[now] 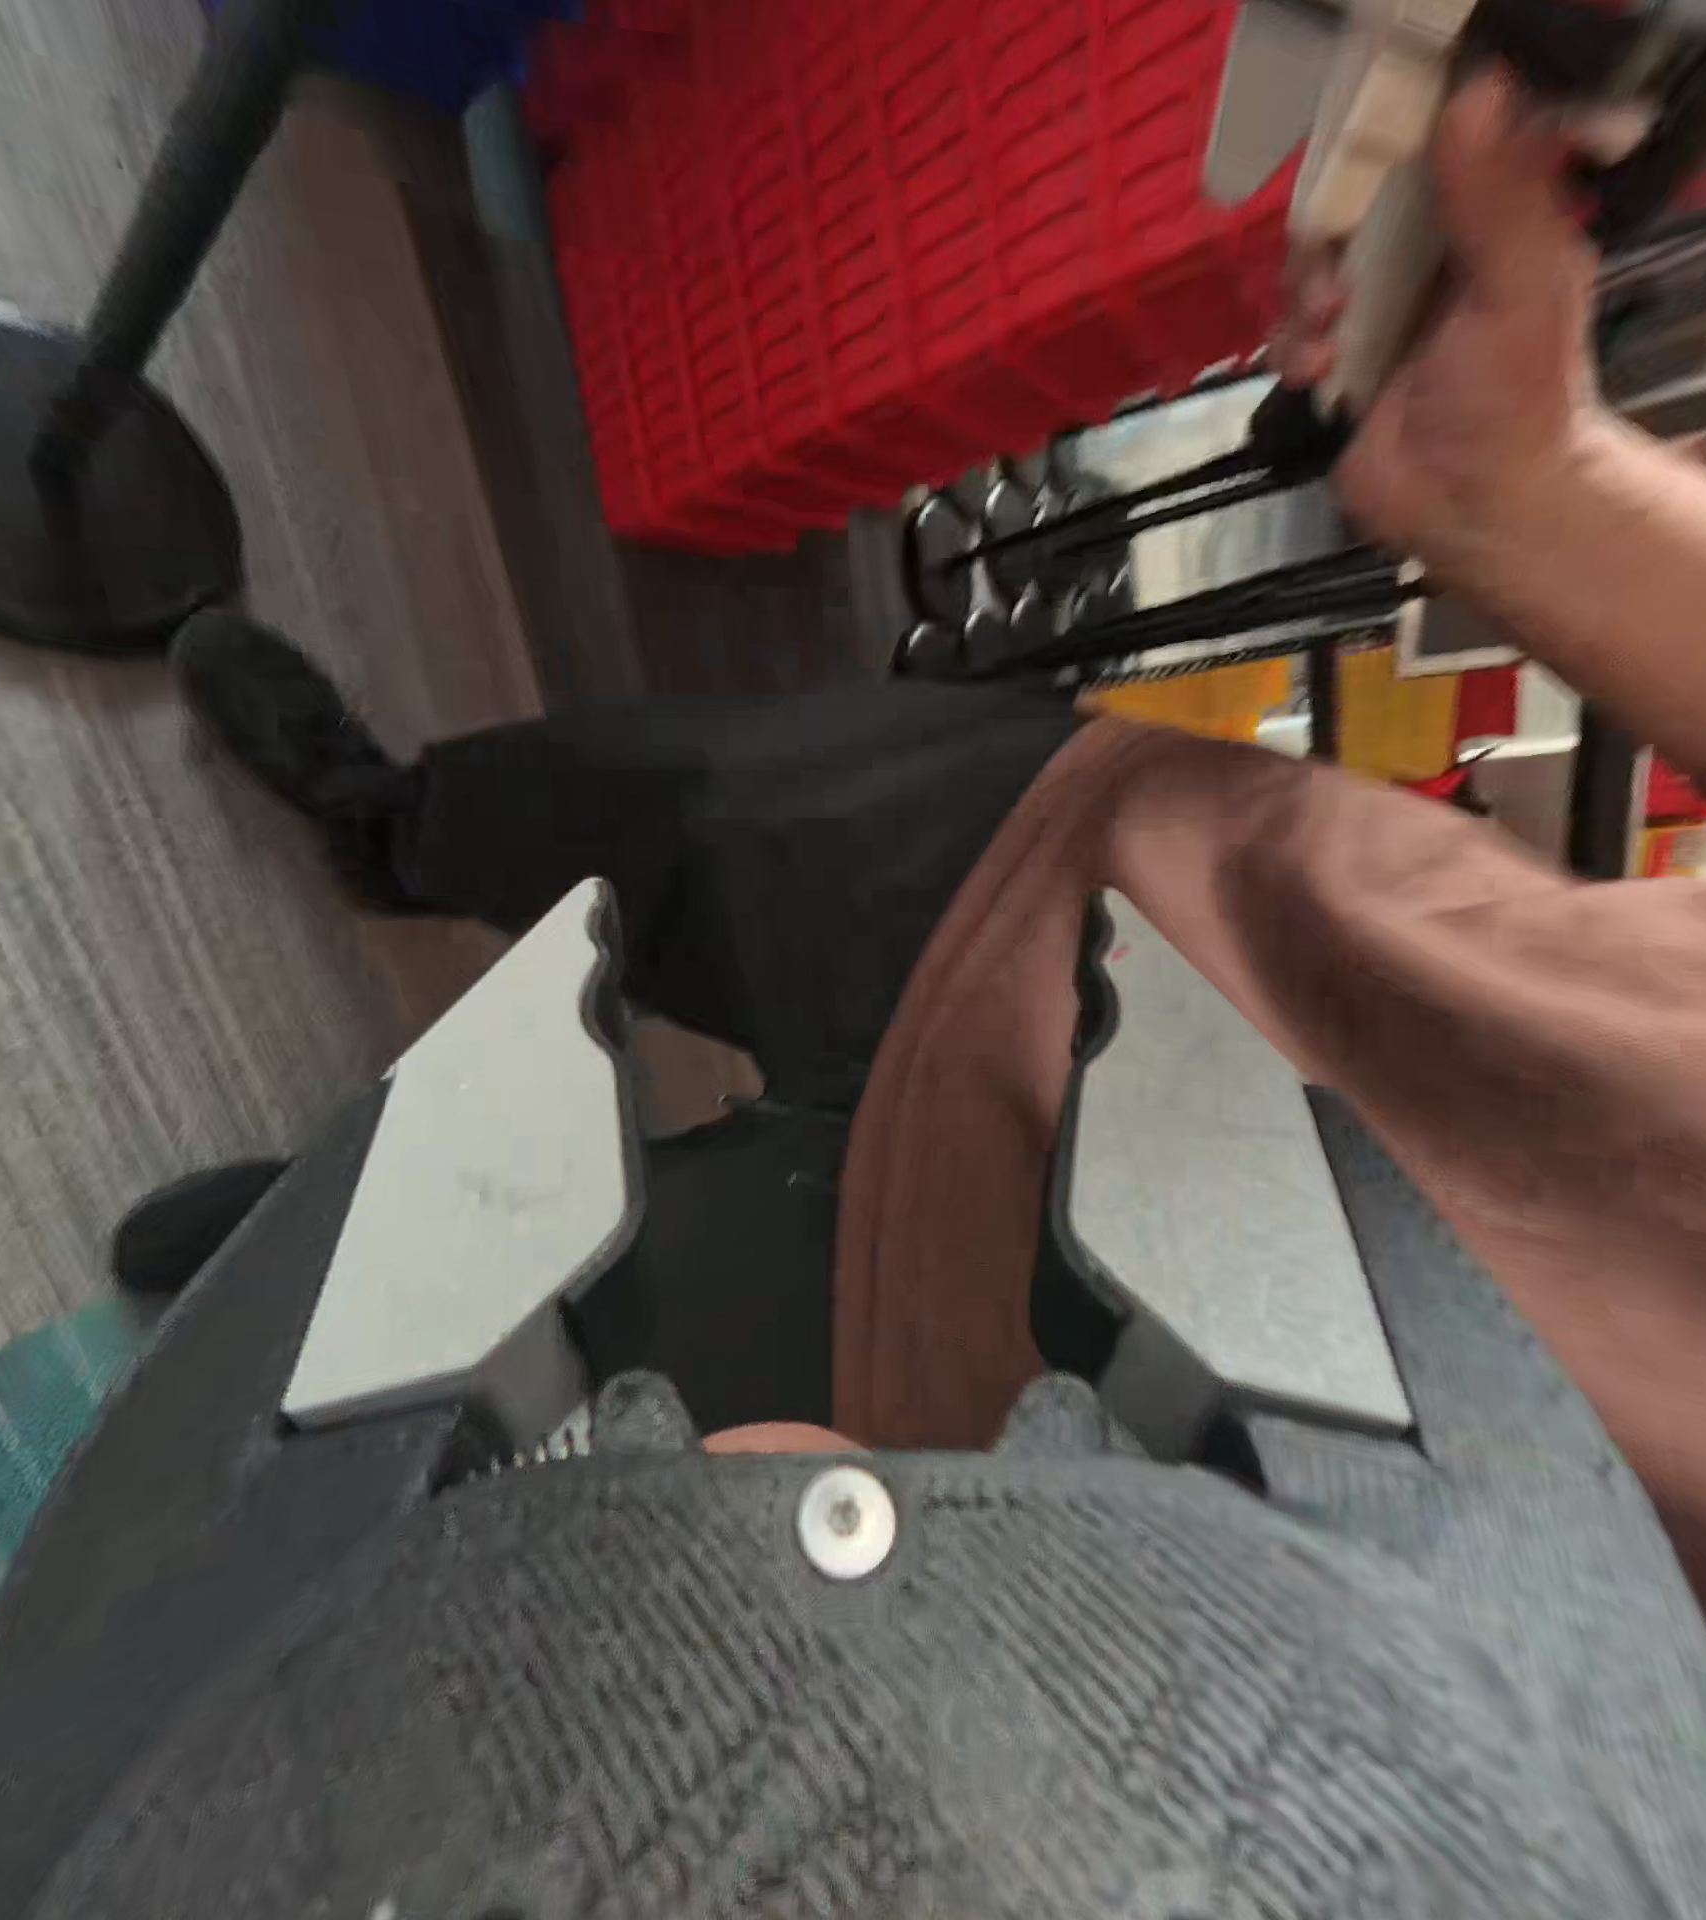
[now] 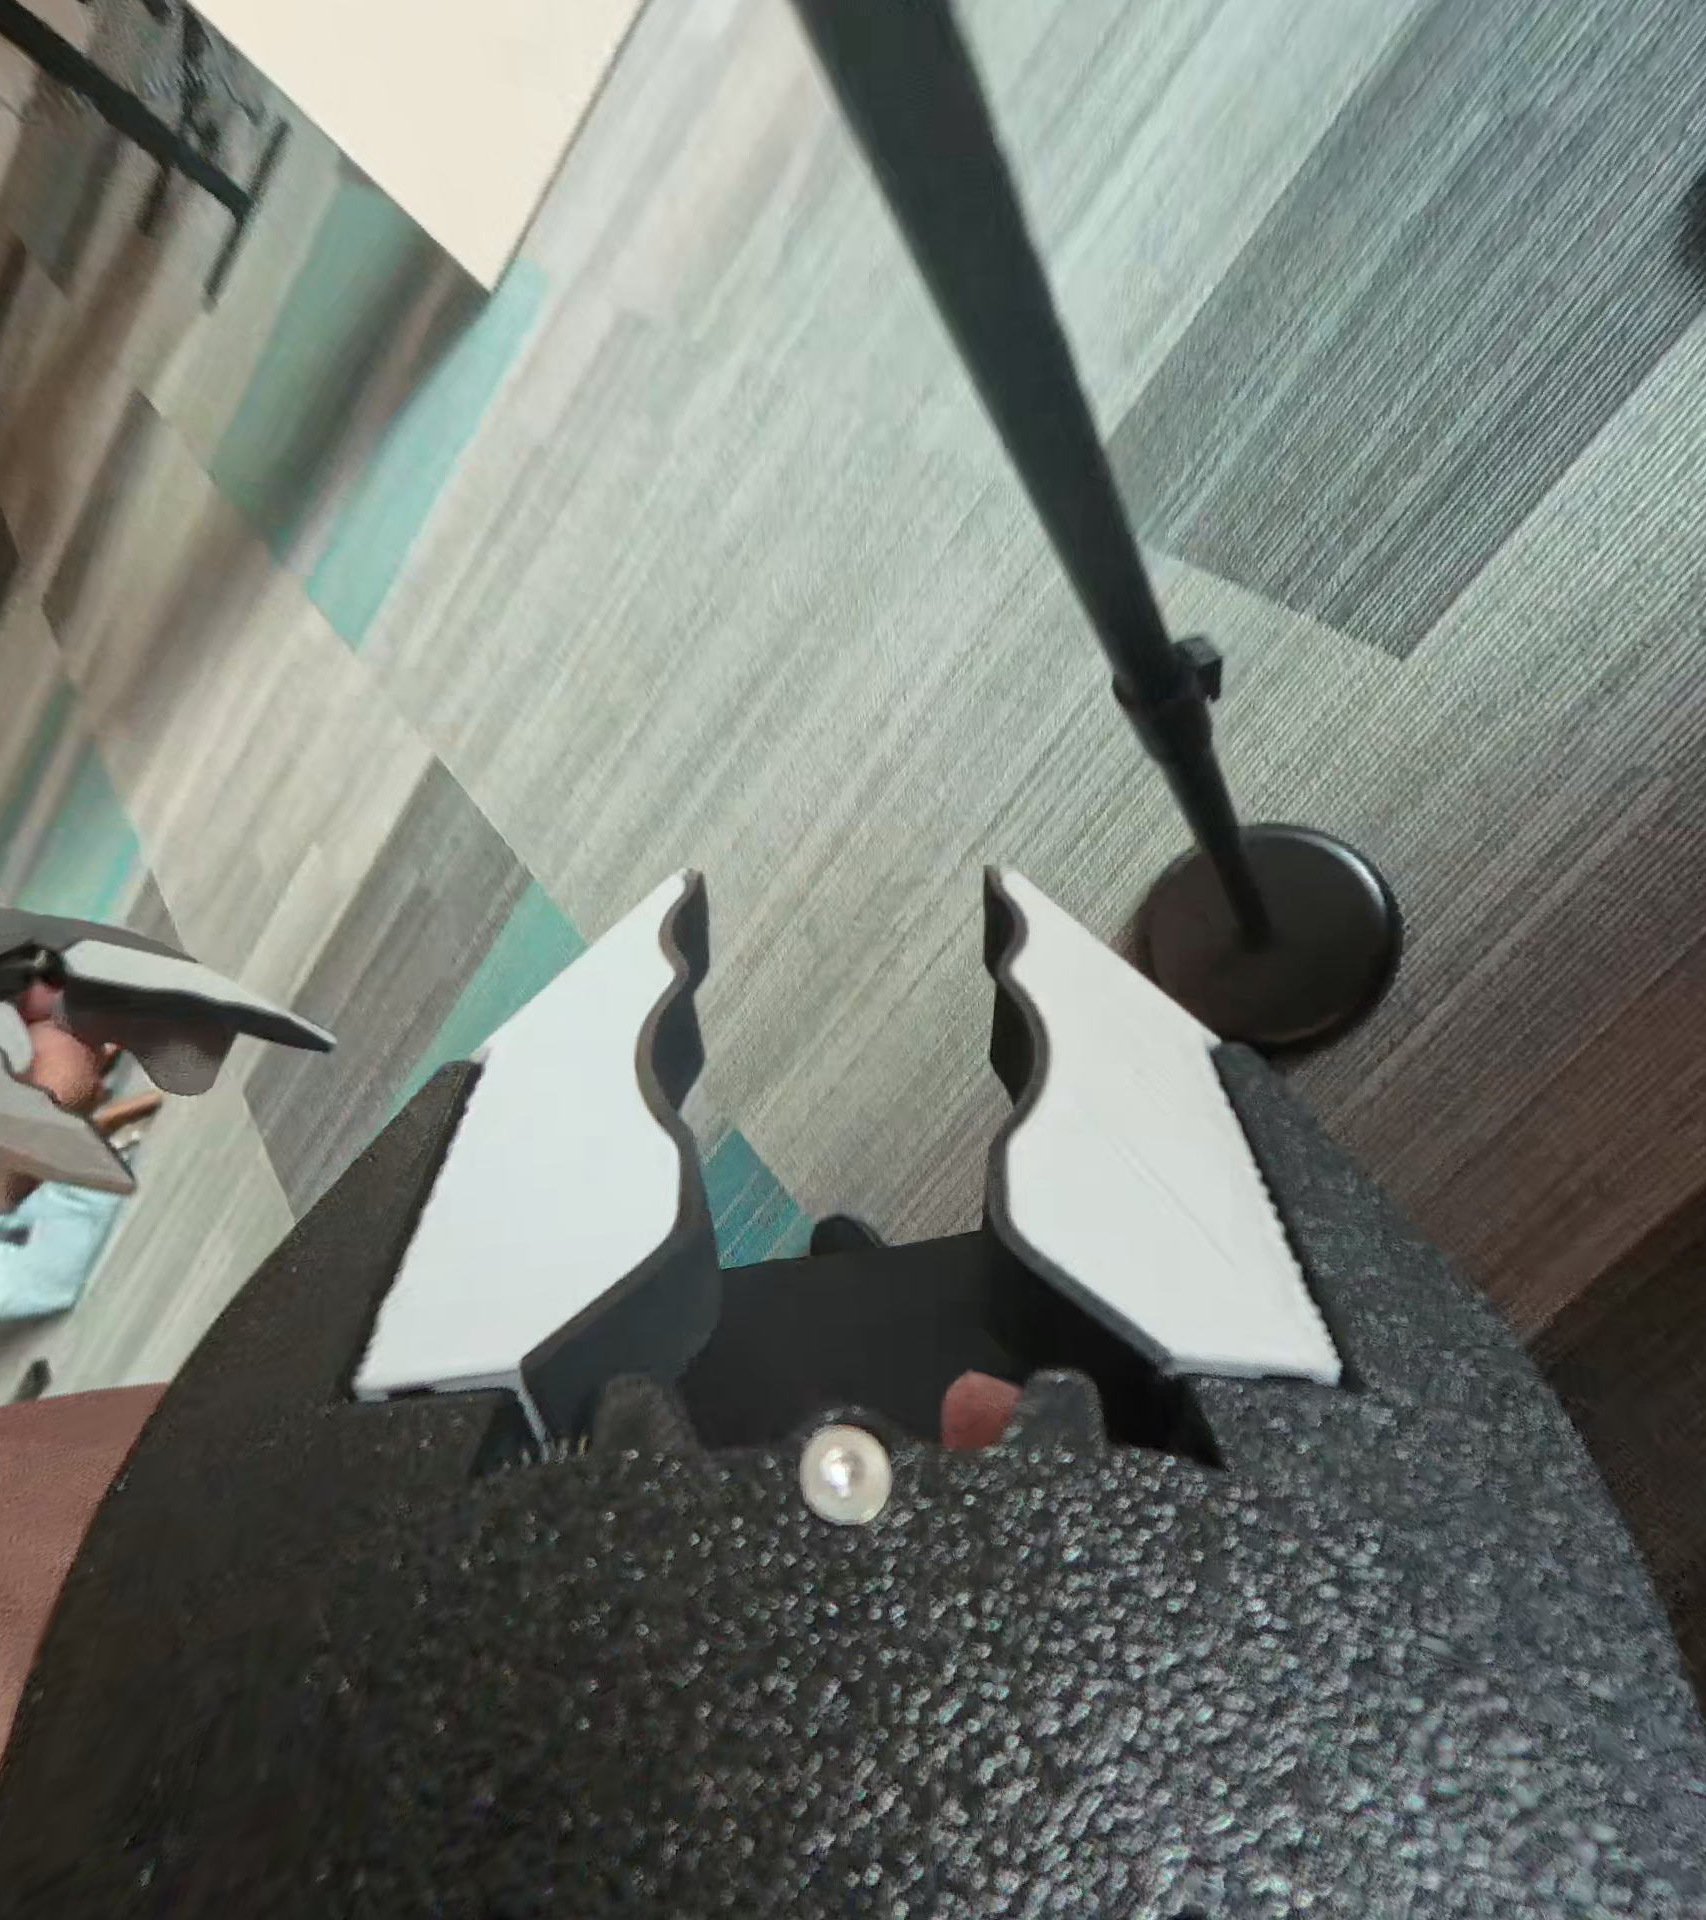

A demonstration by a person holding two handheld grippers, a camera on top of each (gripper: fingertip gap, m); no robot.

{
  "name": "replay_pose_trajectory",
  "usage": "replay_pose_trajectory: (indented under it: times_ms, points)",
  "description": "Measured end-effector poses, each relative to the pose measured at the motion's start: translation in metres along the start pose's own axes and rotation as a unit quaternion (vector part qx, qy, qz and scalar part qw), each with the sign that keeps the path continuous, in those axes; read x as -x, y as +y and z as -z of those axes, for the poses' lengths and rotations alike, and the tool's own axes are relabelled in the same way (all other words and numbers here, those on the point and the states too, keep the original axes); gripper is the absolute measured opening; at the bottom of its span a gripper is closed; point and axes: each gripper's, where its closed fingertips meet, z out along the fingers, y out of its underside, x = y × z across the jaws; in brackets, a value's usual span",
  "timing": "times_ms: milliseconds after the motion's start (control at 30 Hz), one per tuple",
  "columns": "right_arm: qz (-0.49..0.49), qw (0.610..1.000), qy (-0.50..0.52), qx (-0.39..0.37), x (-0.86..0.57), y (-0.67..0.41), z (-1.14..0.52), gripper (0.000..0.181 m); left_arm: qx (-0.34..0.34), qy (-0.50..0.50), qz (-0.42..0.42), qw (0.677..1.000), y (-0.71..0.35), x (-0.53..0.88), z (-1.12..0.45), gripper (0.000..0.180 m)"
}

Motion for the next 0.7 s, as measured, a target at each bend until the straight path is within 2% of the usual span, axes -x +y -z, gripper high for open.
replay_pose_trajectory:
  times_ms: [100, 167, 200, 233, 300, 333, 400, 433, 467, 500, 533, 633, 700]
  points:
    - [-0.047, 0.99, -0.1, -0.091, 0.006, -0.062, 0.073, 0.075, -0.1, 0.076, -0.02, 0.992, -0.096, -0.052, 0.051, 0.092]
    - [-0.059, 0.97, -0.169, -0.161, 0.011, -0.116, 0.128, 0.085, -0.12, 0.1, -0.047, 0.987, -0.155, -0.087, 0.068, 0.102]
    - [-0.058, 0.962, -0.194, -0.183, 0.012, -0.14, 0.15, 0.082, -0.121, 0.108, -0.054, 0.985, -0.181, -0.101, 0.07, 0.104]
    - [-0.06, 0.959, -0.203, -0.187, 0.009, -0.162, 0.162, 0.081, -0.116, 0.112, -0.055, 0.985, -0.205, -0.109, 0.068, 0.105]
    - [-0.063, 0.963, -0.212, -0.156, 0.005, -0.195, 0.164, 0.108, -0.093, 0.123, -0.049, 0.987, -0.24, -0.117, 0.059, 0.107]
    - [-0.057, 0.965, -0.217, -0.135, 0.006, -0.206, 0.16, 0.107, -0.079, 0.128, -0.045, 0.988, -0.252, -0.119, 0.052, 0.105]
    - [-0.048, 0.972, -0.221, -0.066, 0.007, -0.212, 0.14, 0.098, -0.055, 0.161, -0.037, 0.985, -0.265, -0.129, 0.039, 0.092]
    - [-0.031, 0.974, -0.219, -0.035, 0.005, -0.209, 0.131, 0.094, -0.044, 0.177, -0.037, 0.983, -0.267, -0.135, 0.032, 0.077]
    - [-0.009, 0.978, -0.208, -0.009, -0.001, -0.201, 0.121, 0.075, -0.034, 0.182, -0.045, 0.982, -0.268, -0.139, 0.025, 0.059]
    - [0.009, 0.979, -0.204, 0.013, -0.007, -0.192, 0.113, 0.041, -0.033, 0.16, -0.059, 0.985, -0.27, -0.135, 0.018, 0.048]
    - [0.004, 0.974, -0.226, 0.012, -0.008, -0.189, 0.108, 0.038, -0.032, 0.127, -0.082, 0.988, -0.272, -0.128, 0.012, 0.031]
    - [-0.069, 0.939, -0.336, -0.028, -0.005, -0.195, 0.106, 0.022, -0.031, 0.073, -0.168, 0.983, -0.284, -0.125, 0.009, 0.037]
    - [-0.059, 0.93, -0.36, -0.049, -0.005, -0.196, 0.103, 0.023, -0.012, 0.052, -0.21, 0.976, -0.289, -0.122, 0.011, 0.039]
